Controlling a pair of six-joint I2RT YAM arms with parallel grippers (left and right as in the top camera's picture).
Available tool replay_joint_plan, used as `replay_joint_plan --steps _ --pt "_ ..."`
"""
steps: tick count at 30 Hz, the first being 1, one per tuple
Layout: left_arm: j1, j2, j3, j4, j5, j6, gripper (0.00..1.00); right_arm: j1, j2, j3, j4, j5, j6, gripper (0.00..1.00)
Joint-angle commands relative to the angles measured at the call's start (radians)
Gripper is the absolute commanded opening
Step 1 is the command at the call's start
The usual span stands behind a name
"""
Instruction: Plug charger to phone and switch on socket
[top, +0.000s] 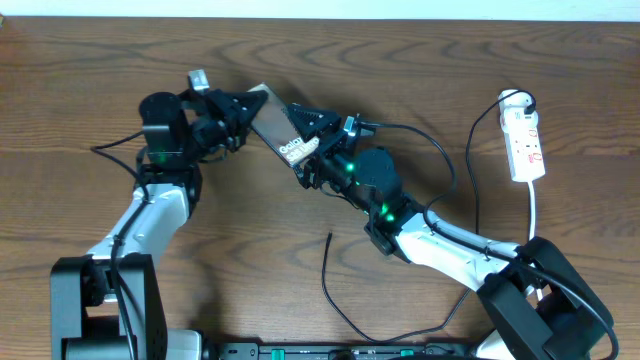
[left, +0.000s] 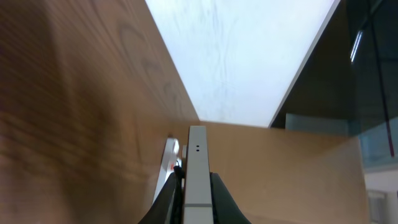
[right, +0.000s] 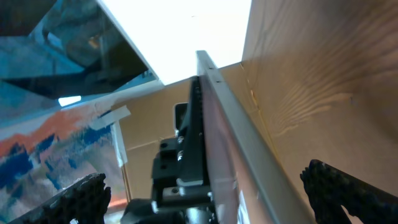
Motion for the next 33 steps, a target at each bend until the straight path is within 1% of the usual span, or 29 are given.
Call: replay_joint_plan --steps 1,4,8,10,11,15,17,19,21,24,26,29,30,31,33 --pt "0.066 -0.018 0.001 0.013 0.032 0.017 0.07 -0.024 -0.007 0.016 0.006 -0.029 -0.072 0.99" --pt "0.127 -0.018 0.001 0.014 0.084 0.021 0.07 -0.053 -0.007 0.016 0.011 -0.096 -0.154 0.99" --pt "0.239 -0.018 0.002 0.019 0.197 0.024 0.08 -0.119 -0.007 0.016 0.041 -0.261 -0.388 0.99" --pt "0.298 -0.018 0.002 0.034 0.269 0.023 0.07 -0.155 -0.007 0.016 0.040 -0.340 -0.456 0.99" --pt "0.327 -0.017 0.003 0.045 0.306 0.023 0.07 -0.174 -0.007 0.016 0.036 -0.376 -0.478 0.99" --pt "0.414 -0.018 0.005 0.100 0.448 0.023 0.07 -0.240 -0.007 0.016 0.005 -0.496 -0.517 0.91" --pt "0.443 -0.018 0.006 0.132 0.519 0.023 0.08 -0.265 -0.007 0.026 -0.054 -0.540 -0.536 0.91" --pt "0.461 -0.018 0.008 0.154 0.584 0.023 0.07 -0.277 -0.007 0.052 -0.164 -0.566 -0.576 0.92" --pt "0.469 -0.018 0.009 0.182 0.641 0.023 0.07 -0.280 -0.007 0.101 -0.317 -0.579 -0.640 0.92" --pt "0.470 -0.018 0.010 0.236 0.723 0.023 0.08 -0.277 -0.007 0.206 -0.599 -0.566 -0.751 0.93" --pt "0.470 -0.018 0.010 0.252 0.730 0.021 0.07 -0.274 -0.007 0.284 -0.800 -0.527 -0.812 0.93" --pt "0.470 -0.018 0.011 0.253 0.730 0.020 0.08 -0.266 -0.007 0.389 -1.091 -0.434 -0.846 0.92" --pt "0.470 -0.018 0.011 0.253 0.730 0.020 0.07 -0.262 -0.007 0.421 -1.188 -0.396 -0.855 0.93" --pt "0.470 -0.017 0.011 0.253 0.730 0.020 0.07 -0.258 -0.007 0.448 -1.276 -0.355 -0.855 0.98" --pt "0.470 -0.017 0.011 0.253 0.730 0.020 0.07 -0.247 -0.007 0.484 -1.396 -0.299 -0.895 0.99"
